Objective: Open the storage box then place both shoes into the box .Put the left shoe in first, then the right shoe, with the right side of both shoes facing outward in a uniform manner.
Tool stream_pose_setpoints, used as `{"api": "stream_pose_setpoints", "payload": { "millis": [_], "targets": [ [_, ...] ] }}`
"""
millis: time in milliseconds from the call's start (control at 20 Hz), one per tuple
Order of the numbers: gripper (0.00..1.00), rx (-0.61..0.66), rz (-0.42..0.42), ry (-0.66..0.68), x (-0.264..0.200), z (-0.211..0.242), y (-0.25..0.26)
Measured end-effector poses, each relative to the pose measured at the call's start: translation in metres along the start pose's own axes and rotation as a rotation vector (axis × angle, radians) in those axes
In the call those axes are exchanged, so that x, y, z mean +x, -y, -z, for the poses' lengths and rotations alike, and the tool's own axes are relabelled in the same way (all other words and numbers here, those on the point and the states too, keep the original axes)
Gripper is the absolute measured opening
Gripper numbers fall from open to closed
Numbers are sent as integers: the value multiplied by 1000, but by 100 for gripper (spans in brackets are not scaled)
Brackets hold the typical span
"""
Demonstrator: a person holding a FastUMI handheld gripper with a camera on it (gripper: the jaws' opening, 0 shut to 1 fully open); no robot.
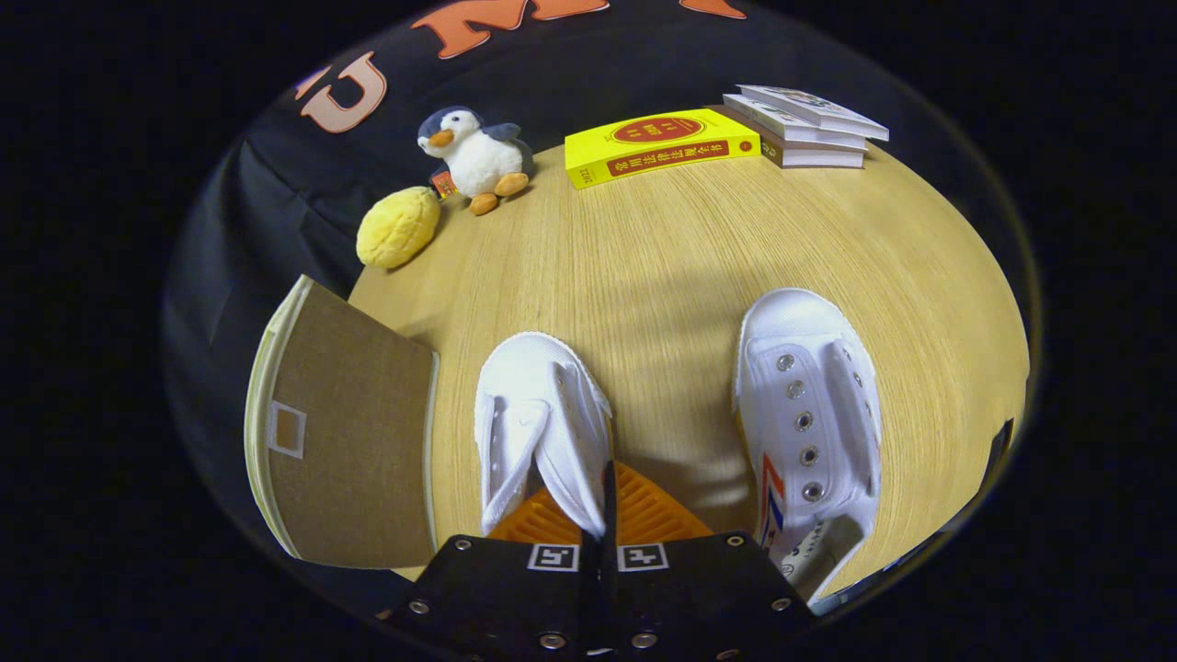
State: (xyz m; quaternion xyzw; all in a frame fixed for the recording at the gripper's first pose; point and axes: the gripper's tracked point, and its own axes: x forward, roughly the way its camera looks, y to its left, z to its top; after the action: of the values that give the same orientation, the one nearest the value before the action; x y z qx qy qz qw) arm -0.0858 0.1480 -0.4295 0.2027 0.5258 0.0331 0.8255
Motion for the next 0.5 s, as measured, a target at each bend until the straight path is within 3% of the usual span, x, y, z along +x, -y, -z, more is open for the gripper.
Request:
{"api": "stream_pose_setpoints", "payload": {
  "millis": [150,500],
  "targets": [
    [1,53,-29,-9,-17,-9,-21],
    [1,40,-11,-4,-63,-45,-75]
  ]
}}
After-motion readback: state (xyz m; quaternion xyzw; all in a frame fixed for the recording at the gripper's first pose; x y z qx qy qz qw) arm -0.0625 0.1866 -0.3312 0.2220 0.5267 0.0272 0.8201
